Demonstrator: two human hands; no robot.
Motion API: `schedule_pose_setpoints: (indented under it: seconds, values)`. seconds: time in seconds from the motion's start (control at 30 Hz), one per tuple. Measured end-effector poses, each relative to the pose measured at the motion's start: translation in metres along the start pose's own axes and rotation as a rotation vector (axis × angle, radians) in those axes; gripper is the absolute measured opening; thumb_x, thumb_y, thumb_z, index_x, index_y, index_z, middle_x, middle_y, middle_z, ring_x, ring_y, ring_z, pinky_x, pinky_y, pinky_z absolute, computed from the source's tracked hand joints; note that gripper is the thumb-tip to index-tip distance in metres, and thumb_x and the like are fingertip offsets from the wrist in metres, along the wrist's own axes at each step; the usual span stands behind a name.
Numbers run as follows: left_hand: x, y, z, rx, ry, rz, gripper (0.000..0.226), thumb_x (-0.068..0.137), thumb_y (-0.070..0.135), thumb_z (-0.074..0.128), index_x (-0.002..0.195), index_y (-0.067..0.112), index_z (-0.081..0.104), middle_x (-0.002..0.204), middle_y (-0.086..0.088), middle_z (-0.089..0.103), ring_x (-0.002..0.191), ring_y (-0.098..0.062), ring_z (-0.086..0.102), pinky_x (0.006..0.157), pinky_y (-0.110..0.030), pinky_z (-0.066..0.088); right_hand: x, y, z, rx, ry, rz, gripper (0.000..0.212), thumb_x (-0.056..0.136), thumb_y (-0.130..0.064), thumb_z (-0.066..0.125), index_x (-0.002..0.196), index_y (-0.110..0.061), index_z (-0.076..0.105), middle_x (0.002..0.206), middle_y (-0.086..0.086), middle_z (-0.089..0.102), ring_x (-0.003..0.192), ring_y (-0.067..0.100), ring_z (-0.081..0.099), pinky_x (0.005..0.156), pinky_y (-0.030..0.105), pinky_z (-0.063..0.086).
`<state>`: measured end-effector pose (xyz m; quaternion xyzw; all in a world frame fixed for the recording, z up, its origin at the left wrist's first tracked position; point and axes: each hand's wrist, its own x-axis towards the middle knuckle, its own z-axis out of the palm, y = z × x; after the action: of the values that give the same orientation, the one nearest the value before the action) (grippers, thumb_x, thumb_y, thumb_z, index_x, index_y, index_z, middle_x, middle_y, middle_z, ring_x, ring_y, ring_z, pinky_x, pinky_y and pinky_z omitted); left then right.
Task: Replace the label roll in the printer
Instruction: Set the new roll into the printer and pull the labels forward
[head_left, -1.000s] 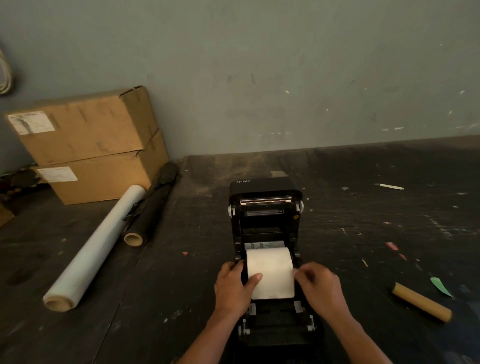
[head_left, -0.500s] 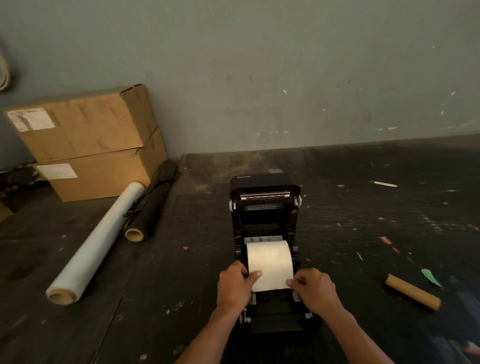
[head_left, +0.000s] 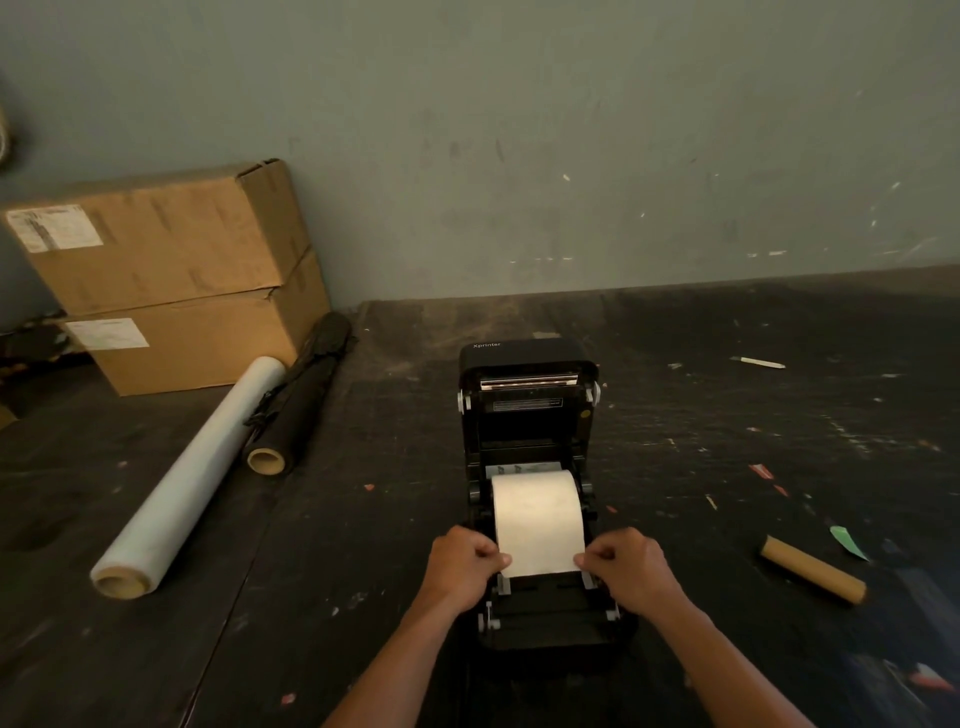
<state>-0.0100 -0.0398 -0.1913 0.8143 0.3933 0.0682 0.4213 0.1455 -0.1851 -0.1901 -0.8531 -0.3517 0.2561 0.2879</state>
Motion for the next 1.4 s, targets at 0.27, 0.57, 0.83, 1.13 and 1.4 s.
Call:
schedule_pose_setpoints:
  seconds: [0.27, 0.57, 0.83, 1.13, 1.4]
  values:
    - [-0.001, 0.0, 0.0, 0.043, 0.015, 0.062, 0.016, 0.09, 0.023, 0.065, 0.085, 0.01, 0.074, 0.067, 0.013, 0.06, 0.064, 0.003, 0.057, 0.059, -0.007, 0.039, 0.004, 0.001, 0.006, -0.036, 0.035, 0.004, 0.009, 0.089, -0.028, 0.058, 0.094, -0.026, 0.066, 0.087, -0.009, 0.062, 0.082, 0.003, 0.061, 0.077, 0.02, 0.048]
    - [0.01, 0.002, -0.006, 0.163, -0.114, 0.036, 0.034, 0.09, 0.023, 0.064, 0.056, 0.023, 0.058, 0.059, 0.01, 0.052, 0.054, 0.002, 0.049, 0.056, -0.014, 0.037, 0.012, -0.003, -0.005, -0.041, -0.077, 0.029, 0.011, 0.088, -0.028, 0.062, 0.091, -0.021, 0.07, 0.083, -0.005, 0.065, 0.076, 0.006, 0.062, 0.072, 0.022, 0.051]
    - [0.02, 0.011, -0.016, 0.139, -0.256, -0.042, 0.022, 0.083, 0.023, 0.073, 0.063, 0.021, 0.064, 0.066, 0.007, 0.059, 0.062, -0.003, 0.054, 0.06, -0.019, 0.04, 0.012, -0.003, -0.008, -0.041, -0.127, 0.006, 0.019, 0.09, -0.029, 0.058, 0.071, -0.025, 0.061, 0.075, -0.004, 0.06, 0.071, 0.008, 0.058, 0.069, 0.022, 0.047]
    - [0.018, 0.008, -0.016, 0.095, -0.273, -0.082, 0.018, 0.086, 0.022, 0.069, 0.095, 0.008, 0.073, 0.104, -0.004, 0.071, 0.096, -0.012, 0.064, 0.083, -0.024, 0.044, 0.024, -0.006, -0.013, -0.13, -0.21, 0.016, 0.024, 0.088, -0.029, 0.061, 0.104, -0.013, 0.069, 0.104, 0.001, 0.066, 0.098, 0.011, 0.059, 0.084, 0.023, 0.043]
    - [0.02, 0.013, -0.018, 0.104, -0.293, -0.101, 0.01, 0.085, 0.026, 0.07, 0.079, 0.018, 0.07, 0.106, -0.002, 0.07, 0.095, -0.01, 0.062, 0.082, -0.024, 0.046, 0.035, -0.016, -0.016, -0.282, -0.275, 0.071, 0.033, 0.085, -0.029, 0.063, 0.112, -0.009, 0.063, 0.118, 0.007, 0.064, 0.109, 0.018, 0.057, 0.095, 0.032, 0.042]
